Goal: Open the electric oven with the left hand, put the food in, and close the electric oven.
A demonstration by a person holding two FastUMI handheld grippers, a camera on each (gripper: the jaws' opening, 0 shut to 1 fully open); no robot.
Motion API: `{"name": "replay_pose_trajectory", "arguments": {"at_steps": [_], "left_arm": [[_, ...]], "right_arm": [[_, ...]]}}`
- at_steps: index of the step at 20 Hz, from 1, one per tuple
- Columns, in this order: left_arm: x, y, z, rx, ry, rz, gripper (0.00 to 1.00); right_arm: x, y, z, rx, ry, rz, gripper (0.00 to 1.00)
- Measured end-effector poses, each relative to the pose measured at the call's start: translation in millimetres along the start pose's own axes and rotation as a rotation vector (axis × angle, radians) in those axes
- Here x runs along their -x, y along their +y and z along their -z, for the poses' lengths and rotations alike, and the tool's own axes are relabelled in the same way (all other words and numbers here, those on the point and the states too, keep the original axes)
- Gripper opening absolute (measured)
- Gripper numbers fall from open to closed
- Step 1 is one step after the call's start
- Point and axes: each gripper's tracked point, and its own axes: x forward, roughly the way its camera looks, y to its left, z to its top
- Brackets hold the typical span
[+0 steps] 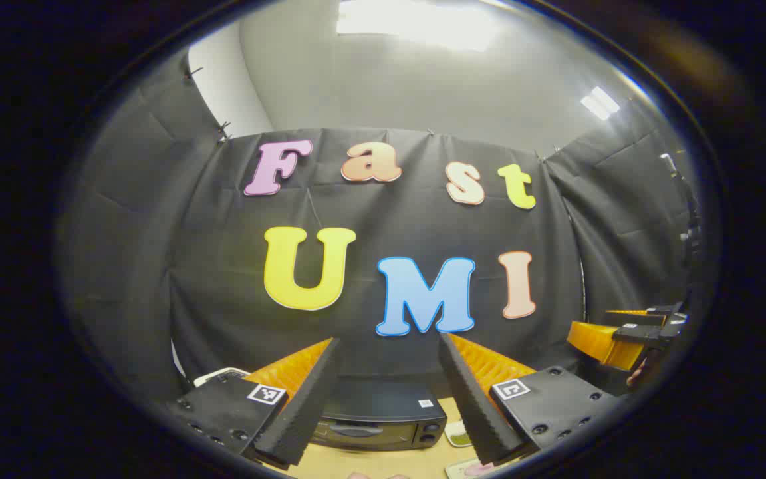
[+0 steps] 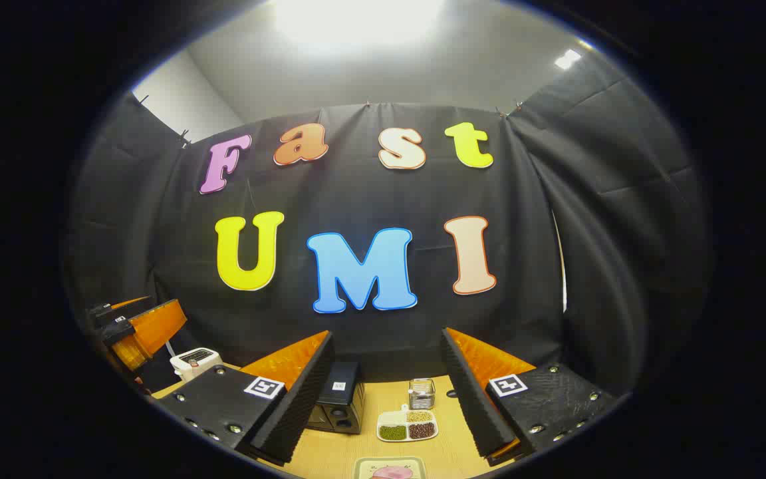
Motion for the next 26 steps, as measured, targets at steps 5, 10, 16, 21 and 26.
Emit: {"name": "replay_pose_trajectory", "arguments": {"at_steps": [5, 10, 16, 21, 26], "left_arm": [[0, -2, 8, -0.016, 0.019, 0.003, 0.97], [4, 0, 16, 0.0, 0.037, 0.0, 0.97], [-3, 4, 35, 0.001, 0.086, 0.01, 1.0], [-25, 6, 79, -0.006, 0.183, 0.033, 1.0], [-60, 25, 150, 0.022, 0.318, 0.023, 1.0]], "right_arm": [[1, 0, 1, 0.02, 0.003, -0.006, 0.96], [2, -2, 3, 0.017, 0.008, 0.006, 0.96], [5, -7, 12, 0.019, 0.035, 0.021, 0.96], [7, -10, 26, 0.029, 0.069, 0.025, 0.96], [4, -17, 40, 0.044, 0.101, 0.043, 0.96]]}}
